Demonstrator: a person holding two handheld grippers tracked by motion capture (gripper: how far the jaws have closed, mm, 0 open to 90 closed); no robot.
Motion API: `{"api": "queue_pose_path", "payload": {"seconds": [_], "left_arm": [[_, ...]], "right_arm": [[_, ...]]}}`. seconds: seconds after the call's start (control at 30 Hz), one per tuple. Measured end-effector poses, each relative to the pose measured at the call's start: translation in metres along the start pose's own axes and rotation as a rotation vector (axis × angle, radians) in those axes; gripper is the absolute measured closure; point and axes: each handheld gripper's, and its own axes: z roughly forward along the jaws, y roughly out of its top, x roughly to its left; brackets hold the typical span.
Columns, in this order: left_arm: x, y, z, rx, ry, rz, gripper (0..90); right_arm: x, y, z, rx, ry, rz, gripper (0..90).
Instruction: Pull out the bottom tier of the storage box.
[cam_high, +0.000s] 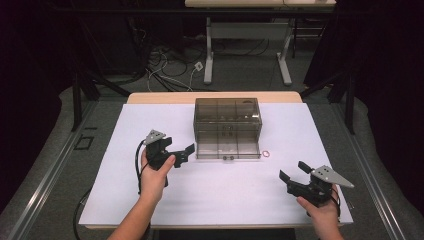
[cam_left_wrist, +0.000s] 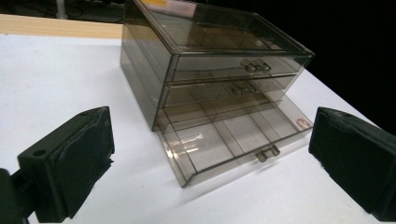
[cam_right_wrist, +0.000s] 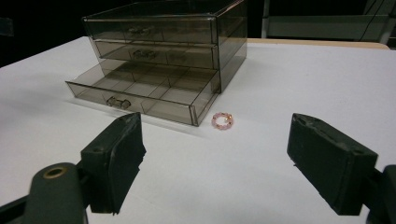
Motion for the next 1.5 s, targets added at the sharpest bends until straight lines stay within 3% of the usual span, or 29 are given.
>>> {"api": "queue_pose_path", "payload": {"seconds": [0.3,0.57,1.0,1.37,1.5], "left_arm": [[-0.003,-0.011,-0.012,-0.042,-0.035,0.061,0.3],[-0.002,-0.030,-0.022,-0.028,0.007,0.093,0.5],[-0.004,-0.047,-0.027,-0.040,0.020,0.132,0.7],[-0.001,-0.055,-0.027,-0.031,0.014,0.117,1.2],[0.000,-0.056,-0.028,-0.027,0.015,0.111,1.3]], "right_arm": [[0.001,0.002,0.002,0.036,0.015,-0.014,17.8],[0.005,0.003,0.005,0.065,0.031,-0.045,17.7],[0.007,0.010,0.006,0.087,0.041,-0.082,17.4],[0.002,0.017,0.013,0.144,0.056,-0.115,20.1],[0.001,0.023,0.019,0.176,0.069,-0.130,27.2]]}}
